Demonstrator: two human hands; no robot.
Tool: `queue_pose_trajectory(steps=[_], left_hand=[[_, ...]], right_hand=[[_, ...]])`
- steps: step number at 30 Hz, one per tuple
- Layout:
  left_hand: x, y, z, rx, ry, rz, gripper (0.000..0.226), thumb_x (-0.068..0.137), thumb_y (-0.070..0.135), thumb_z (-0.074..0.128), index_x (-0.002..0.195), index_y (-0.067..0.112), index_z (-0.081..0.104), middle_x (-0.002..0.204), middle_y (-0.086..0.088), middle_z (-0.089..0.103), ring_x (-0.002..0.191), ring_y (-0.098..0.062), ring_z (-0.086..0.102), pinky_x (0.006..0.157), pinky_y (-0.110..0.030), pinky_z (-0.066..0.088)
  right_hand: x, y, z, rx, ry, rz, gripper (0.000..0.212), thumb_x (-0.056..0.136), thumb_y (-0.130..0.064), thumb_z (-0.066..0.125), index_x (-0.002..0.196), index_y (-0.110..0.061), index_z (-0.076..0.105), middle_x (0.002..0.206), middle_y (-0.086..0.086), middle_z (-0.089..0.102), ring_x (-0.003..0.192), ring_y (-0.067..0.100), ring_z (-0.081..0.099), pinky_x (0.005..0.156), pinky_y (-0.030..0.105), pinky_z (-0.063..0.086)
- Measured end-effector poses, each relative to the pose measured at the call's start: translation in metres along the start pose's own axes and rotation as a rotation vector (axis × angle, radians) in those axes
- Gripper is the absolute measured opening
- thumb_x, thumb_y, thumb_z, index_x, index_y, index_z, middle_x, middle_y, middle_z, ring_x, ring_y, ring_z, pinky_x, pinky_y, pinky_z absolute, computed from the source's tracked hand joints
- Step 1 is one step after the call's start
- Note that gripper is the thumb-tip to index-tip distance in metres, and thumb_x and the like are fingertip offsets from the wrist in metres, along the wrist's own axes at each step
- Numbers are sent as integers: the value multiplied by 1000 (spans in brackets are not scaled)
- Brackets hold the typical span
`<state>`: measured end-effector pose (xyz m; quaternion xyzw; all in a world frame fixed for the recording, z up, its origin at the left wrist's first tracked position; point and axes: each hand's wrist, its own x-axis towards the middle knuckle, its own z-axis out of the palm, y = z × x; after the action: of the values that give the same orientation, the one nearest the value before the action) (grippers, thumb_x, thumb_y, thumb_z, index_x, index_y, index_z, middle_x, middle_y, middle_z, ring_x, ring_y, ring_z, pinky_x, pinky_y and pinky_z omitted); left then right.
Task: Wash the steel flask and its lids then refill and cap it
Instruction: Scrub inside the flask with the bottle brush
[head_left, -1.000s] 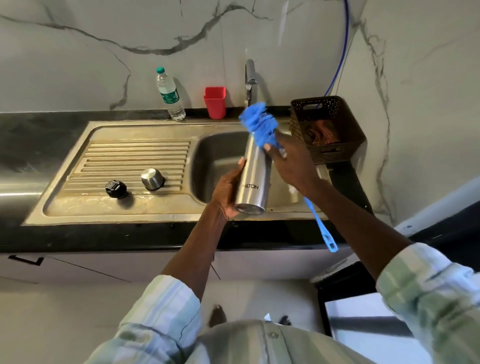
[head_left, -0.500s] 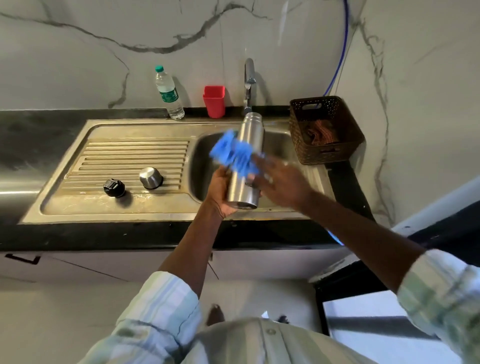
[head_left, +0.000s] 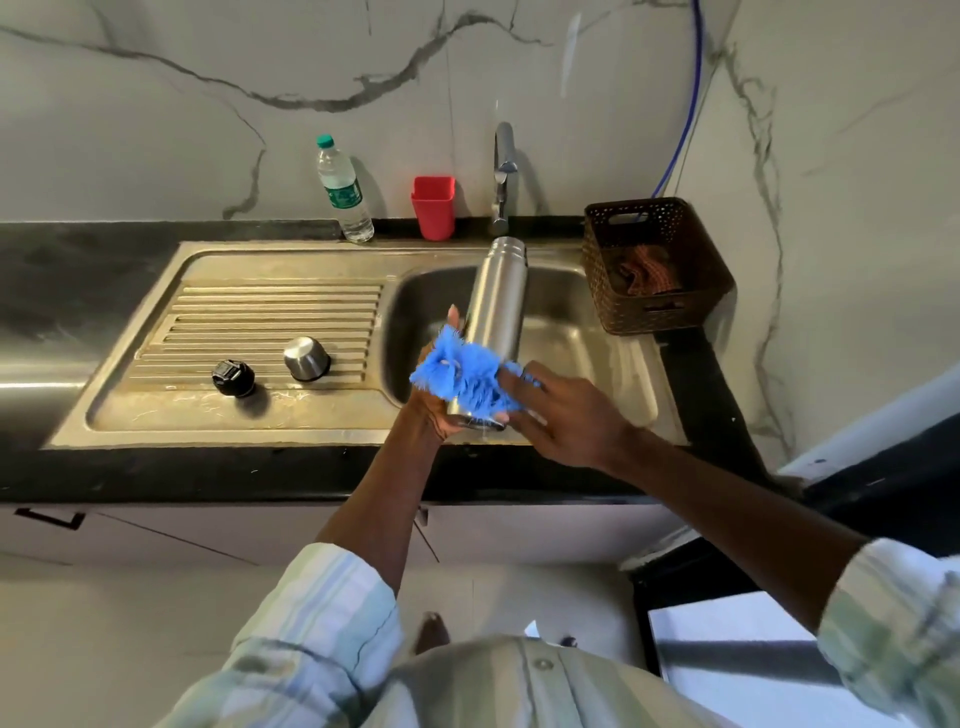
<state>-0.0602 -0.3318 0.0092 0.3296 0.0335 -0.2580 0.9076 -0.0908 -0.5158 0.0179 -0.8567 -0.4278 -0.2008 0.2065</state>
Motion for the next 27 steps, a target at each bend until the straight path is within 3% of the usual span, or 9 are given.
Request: queue_pose_trajectory(steps=[3, 6, 9, 12, 14, 18, 20, 24, 27], left_hand=[[2, 0, 3, -73, 35, -63, 51, 95, 45, 49, 112, 1, 70, 103, -23, 71, 85, -36, 71, 72, -43, 60], [5, 1, 15, -72, 64, -108, 54, 95, 43, 56, 127, 0, 63, 120, -25, 64, 102, -39, 66, 91, -47, 52], [3, 0, 17, -134, -35, -26, 65, 75, 32, 85, 125, -3, 62, 114, -25, 67, 97, -35, 68, 87, -42, 55], [-1, -4, 4, -92, -77, 16, 81, 49, 45, 97, 96, -13, 66, 84, -28, 71, 78, -33, 73, 68, -40, 61], [3, -4, -5, -18, 33, -1, 81, 56, 49, 91, 111, -1, 58, 86, -19, 73, 73, -31, 72, 60, -40, 60], [11, -6, 7, -79, 38, -115, 66, 86, 60, 57, 123, 5, 65, 107, -17, 69, 90, -32, 68, 78, -41, 58], [10, -7, 10, -119, 65, -70, 61, 86, 57, 54, 114, 4, 70, 102, -16, 70, 84, -31, 68, 74, -40, 59], [8, -7, -11, -159, 313, 67, 20, 83, 16, 49, 80, -3, 57, 60, -13, 67, 51, -20, 67, 42, -27, 54], [7, -7, -9, -70, 253, 8, 29, 92, 23, 51, 97, -4, 60, 75, -16, 72, 63, -24, 71, 53, -34, 59]], right_hand=[[38, 39, -7, -17, 135, 302, 55, 101, -51, 34, 139, -13, 48, 120, 20, 63, 91, 34, 67, 70, 42, 59], [65, 71, -20, -17, 131, 614, 63, 96, -58, 31, 143, -19, 46, 132, 14, 59, 114, 30, 58, 92, 45, 51], [39, 32, -17, 28, 99, 339, 57, 97, -50, 38, 144, -16, 42, 125, 19, 60, 94, 32, 66, 74, 42, 58], [-1, -2, -2, 28, -13, -61, 46, 102, -40, 37, 136, -10, 42, 109, 24, 63, 63, 29, 64, 49, 31, 52], [12, 12, -3, 2, 18, -1, 50, 103, -45, 33, 135, -9, 46, 109, 24, 64, 69, 32, 66, 52, 35, 56], [66, 61, -24, 44, 176, 569, 57, 98, -52, 35, 142, -18, 48, 125, 14, 63, 107, 30, 62, 86, 42, 54], [62, 54, -25, 30, 152, 511, 57, 98, -51, 38, 142, -17, 48, 125, 16, 63, 104, 31, 64, 82, 41, 55], [5, -2, -5, 28, 7, -47, 47, 102, -41, 39, 138, -12, 42, 117, 28, 63, 69, 37, 68, 50, 40, 57], [22, 14, -9, 8, 36, 36, 47, 102, -44, 38, 138, -14, 46, 117, 23, 64, 75, 35, 68, 57, 44, 58]])
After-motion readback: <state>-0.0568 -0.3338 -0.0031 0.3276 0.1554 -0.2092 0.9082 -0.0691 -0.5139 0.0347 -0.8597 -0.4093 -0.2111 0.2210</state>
